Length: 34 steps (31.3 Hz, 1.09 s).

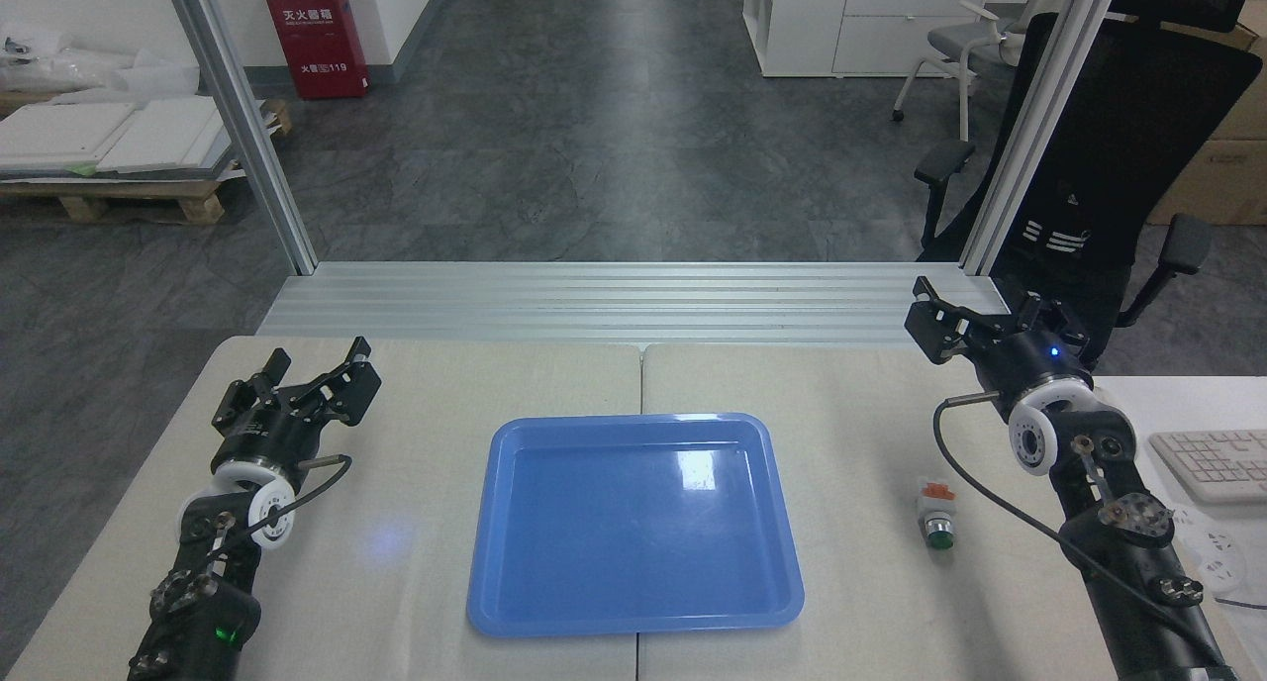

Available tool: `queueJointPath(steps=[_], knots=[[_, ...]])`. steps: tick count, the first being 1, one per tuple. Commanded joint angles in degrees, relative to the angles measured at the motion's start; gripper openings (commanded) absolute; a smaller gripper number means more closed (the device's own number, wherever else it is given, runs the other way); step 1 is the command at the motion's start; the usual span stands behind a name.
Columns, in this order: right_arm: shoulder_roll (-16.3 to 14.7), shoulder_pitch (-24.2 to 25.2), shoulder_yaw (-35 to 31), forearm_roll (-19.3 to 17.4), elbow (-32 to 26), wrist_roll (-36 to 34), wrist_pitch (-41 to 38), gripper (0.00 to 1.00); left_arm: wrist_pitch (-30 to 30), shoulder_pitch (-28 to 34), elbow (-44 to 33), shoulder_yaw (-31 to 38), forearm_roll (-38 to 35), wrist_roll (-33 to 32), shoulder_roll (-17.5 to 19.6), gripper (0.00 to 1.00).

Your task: Pick up switch part and place in tray

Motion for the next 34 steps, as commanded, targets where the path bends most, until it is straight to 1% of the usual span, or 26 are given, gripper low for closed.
queueJointPath(steps=[1, 20, 27, 34], knots=[[0.04, 0.12, 0.46, 0.00, 0.00, -0.05, 0.10, 0.99, -0.01, 0.00, 0.00, 0.00, 0.00, -0.03, 0.00, 1.00], [-0.05, 0.12, 0.11, 0.17, 0.00, -0.05, 0.10, 0.99, -0.01, 0.00, 0.00, 0.00, 0.00, -0.03, 0.00, 1.00], [-0.75, 0.30, -0.24, 0.17, 0.00, -0.05, 0.19, 0.99, -0.01, 0.00, 0.00, 0.00, 0.00, 0.05, 0.00, 1.00], [-0.49, 0.30, -0.24, 0.17, 0.00, -0.05, 0.19, 0.99, -0.01, 0.00, 0.00, 0.00, 0.00, -0.03, 0.00, 1.00]])
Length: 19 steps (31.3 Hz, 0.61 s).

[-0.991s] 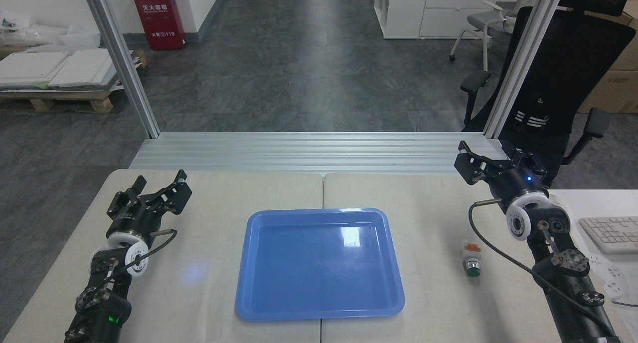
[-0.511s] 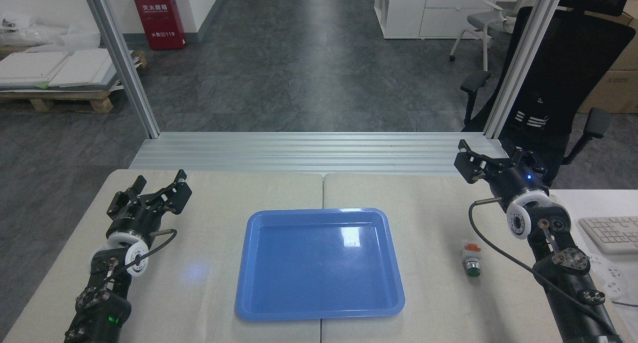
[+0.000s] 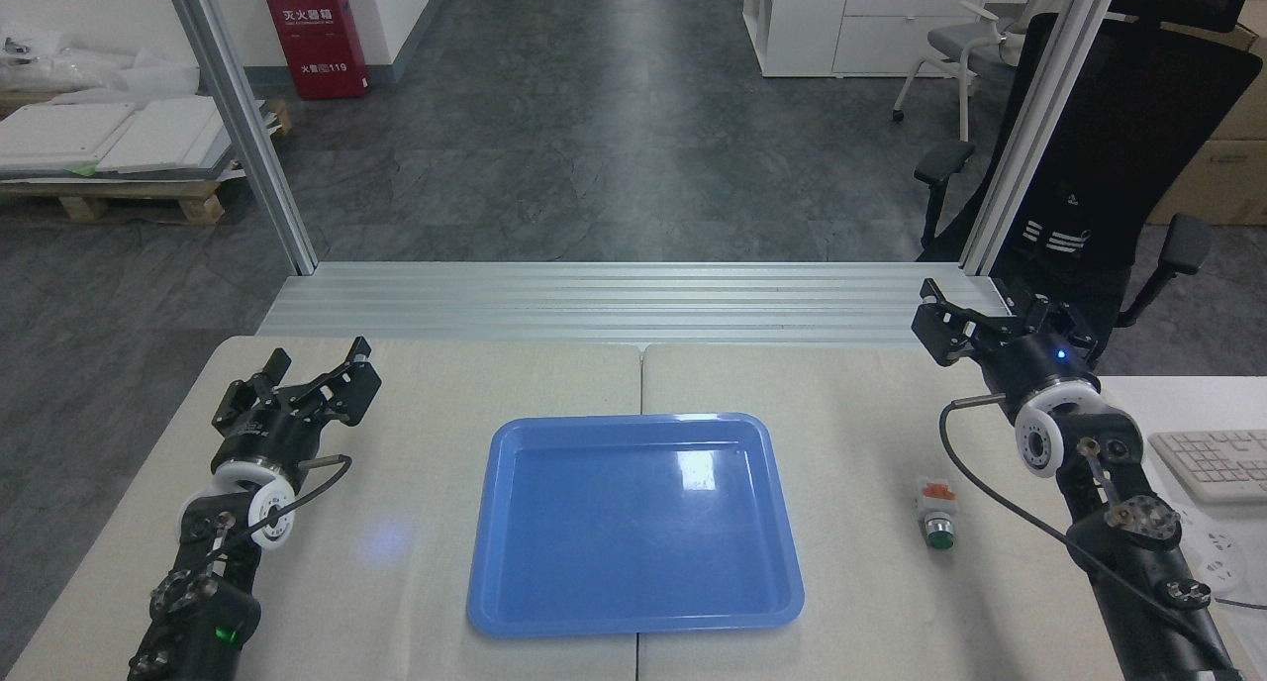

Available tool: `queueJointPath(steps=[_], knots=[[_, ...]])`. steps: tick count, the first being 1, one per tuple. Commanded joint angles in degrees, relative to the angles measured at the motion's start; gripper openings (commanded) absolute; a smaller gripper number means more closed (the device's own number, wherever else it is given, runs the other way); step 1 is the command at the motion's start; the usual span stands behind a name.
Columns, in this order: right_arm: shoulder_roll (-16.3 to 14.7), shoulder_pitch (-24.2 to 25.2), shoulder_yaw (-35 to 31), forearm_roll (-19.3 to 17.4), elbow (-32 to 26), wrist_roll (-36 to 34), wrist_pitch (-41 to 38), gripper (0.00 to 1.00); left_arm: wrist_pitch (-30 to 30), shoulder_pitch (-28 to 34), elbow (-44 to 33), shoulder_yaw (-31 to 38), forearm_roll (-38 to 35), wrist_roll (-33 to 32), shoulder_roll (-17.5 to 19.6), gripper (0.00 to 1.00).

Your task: Pick up switch part and place in tray

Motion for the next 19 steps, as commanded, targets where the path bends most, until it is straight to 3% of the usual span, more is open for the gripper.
queueJointPath(steps=[1, 19], knots=[[0.22, 0.02, -0.02, -0.02, 0.00, 0.03, 0.00, 0.99, 0.03, 0.00, 0.00, 0.00, 0.00, 0.10, 0.00, 1.00], [0.40, 0.37, 0.07, -0.11, -0.18, 0.03, -0.08, 0.99, 0.03, 0.00, 0.00, 0.00, 0.00, 0.10, 0.00, 1.00]])
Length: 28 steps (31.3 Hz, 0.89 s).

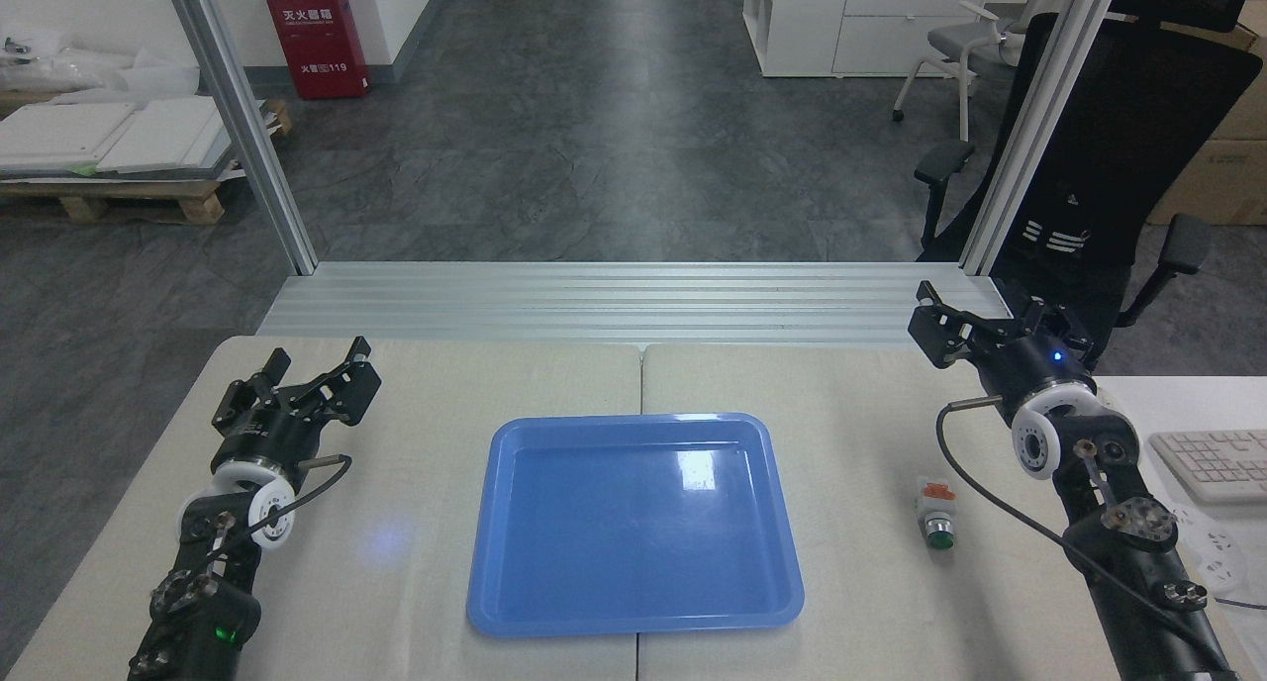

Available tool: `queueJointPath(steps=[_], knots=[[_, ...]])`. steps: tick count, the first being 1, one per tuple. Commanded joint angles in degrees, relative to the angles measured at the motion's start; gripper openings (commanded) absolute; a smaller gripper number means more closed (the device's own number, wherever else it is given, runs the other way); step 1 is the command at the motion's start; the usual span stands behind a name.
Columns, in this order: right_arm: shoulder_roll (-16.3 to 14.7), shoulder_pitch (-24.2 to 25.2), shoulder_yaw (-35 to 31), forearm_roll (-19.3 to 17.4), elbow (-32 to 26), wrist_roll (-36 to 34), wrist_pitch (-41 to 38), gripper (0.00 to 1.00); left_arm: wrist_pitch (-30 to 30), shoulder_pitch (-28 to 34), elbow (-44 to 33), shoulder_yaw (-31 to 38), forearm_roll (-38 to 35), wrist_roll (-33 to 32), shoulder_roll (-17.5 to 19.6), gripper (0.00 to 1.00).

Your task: Pick up switch part and place in tray

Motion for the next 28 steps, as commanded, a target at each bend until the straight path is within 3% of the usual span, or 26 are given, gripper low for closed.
queueJointPath(steps=[1, 7, 17, 28], knots=[[0.13, 0.23, 0.11, -0.02, -0.10, 0.02, 0.02, 0.99, 0.03, 0.01, 0.00, 0.00, 0.00, -0.06, 0.00, 1.00], [0.31, 3.04, 0.81, 0.24, -0.89, -0.06, -0.33, 0.98, 0.03, 0.01, 0.00, 0.00, 0.00, -0.06, 0.00, 1.00], [2.33, 12.36, 0.19, 0.50, -4.59, -0.24, 0.72, 0.98, 0.03, 0.01, 0.00, 0.00, 0.00, -0.06, 0.00, 1.00], [4.17, 16.32, 2.65, 0.94, -3.27, 0.37, 9.59, 0.99, 0.03, 0.01, 0.00, 0.00, 0.00, -0.06, 0.00, 1.00]])
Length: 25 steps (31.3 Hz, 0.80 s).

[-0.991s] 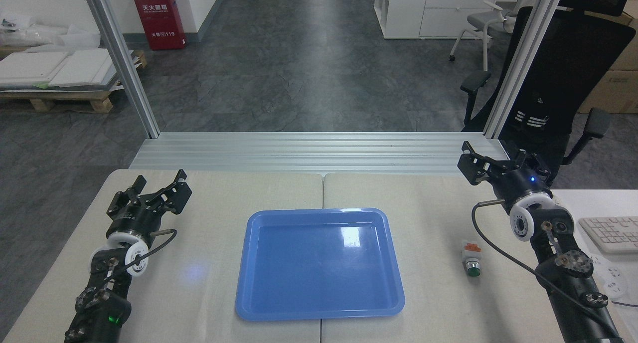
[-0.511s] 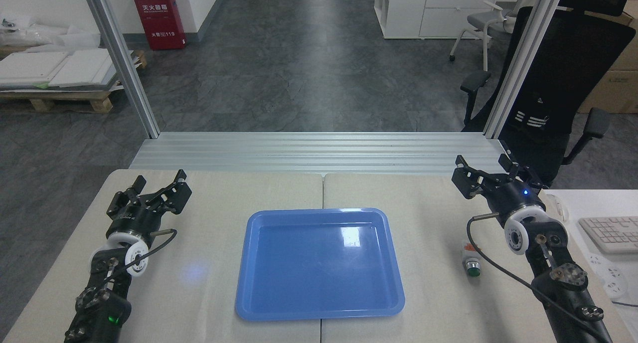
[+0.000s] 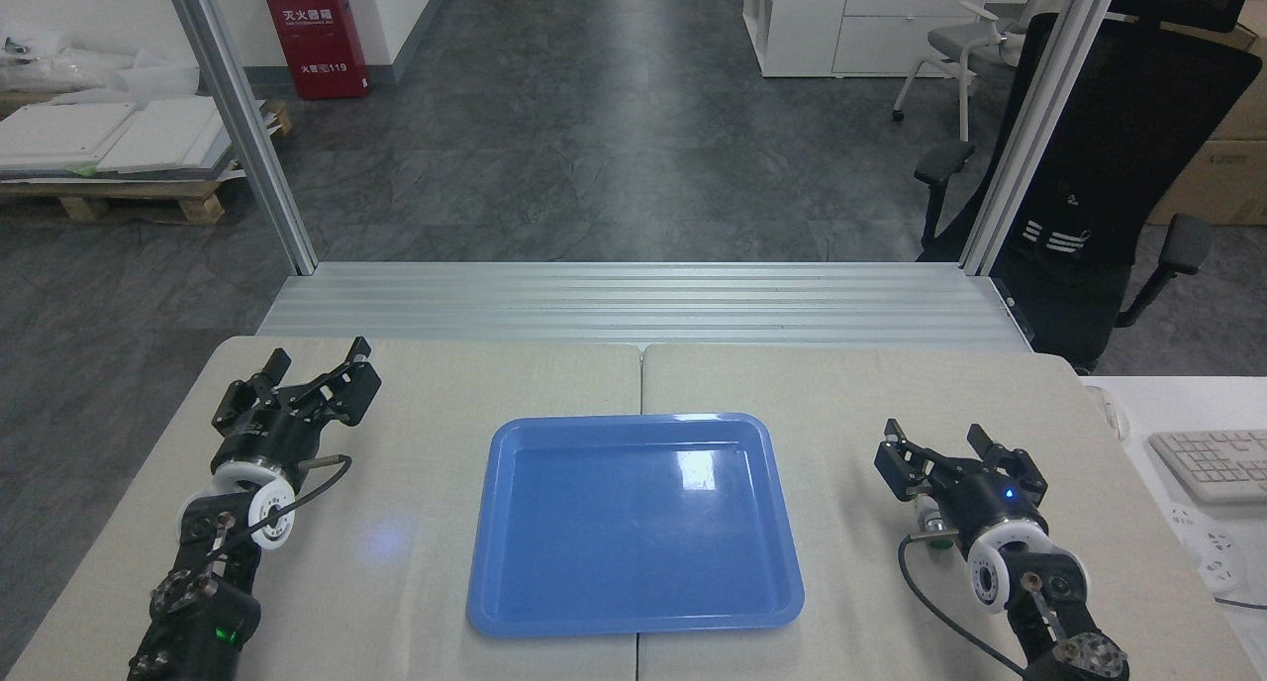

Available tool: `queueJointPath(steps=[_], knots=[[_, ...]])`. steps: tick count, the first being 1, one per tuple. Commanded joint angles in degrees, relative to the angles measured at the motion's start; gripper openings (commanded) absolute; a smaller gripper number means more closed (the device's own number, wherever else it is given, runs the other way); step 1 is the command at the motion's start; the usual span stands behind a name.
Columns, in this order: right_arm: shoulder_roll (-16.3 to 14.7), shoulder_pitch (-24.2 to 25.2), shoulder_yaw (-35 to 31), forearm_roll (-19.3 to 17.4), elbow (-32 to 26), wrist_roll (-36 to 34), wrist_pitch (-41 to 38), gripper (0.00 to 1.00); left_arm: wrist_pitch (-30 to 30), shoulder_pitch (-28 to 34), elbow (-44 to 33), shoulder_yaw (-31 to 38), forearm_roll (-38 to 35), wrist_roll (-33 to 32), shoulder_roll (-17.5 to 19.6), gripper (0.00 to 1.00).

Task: Pick up switch part and place in tray
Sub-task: 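Lower the right gripper onto the red-and-white switch part and close it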

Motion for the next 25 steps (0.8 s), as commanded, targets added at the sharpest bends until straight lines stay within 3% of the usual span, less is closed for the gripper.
queueJointPath(steps=[1, 5, 20, 22, 25], knots=[[0.43, 1.29, 1.75, 0.20, 0.84, 0.25, 4.51, 0.99, -0.02, -0.01, 0.00, 0.00, 0.00, -0.02, 0.00, 1.00], [0.96, 2.43, 3.07, 0.11, 0.93, 0.42, 8.82, 0.98, -0.02, -0.01, 0.00, 0.00, 0.00, -0.02, 0.00, 1.00], [0.79, 2.61, 3.87, 0.20, 5.85, 2.53, 9.26, 0.97, -0.02, -0.01, 0.00, 0.00, 0.00, -0.02, 0.00, 1.00], [0.96, 2.69, 4.04, 0.28, 5.94, 2.53, 9.26, 0.88, -0.02, -0.01, 0.00, 0.00, 0.00, -0.02, 0.00, 1.00], [1.22, 2.87, 4.57, 2.56, 5.94, 2.44, 9.35, 0.50, 0.07, -0.01, 0.00, 0.00, 0.00, -0.02, 0.00, 1.00]])
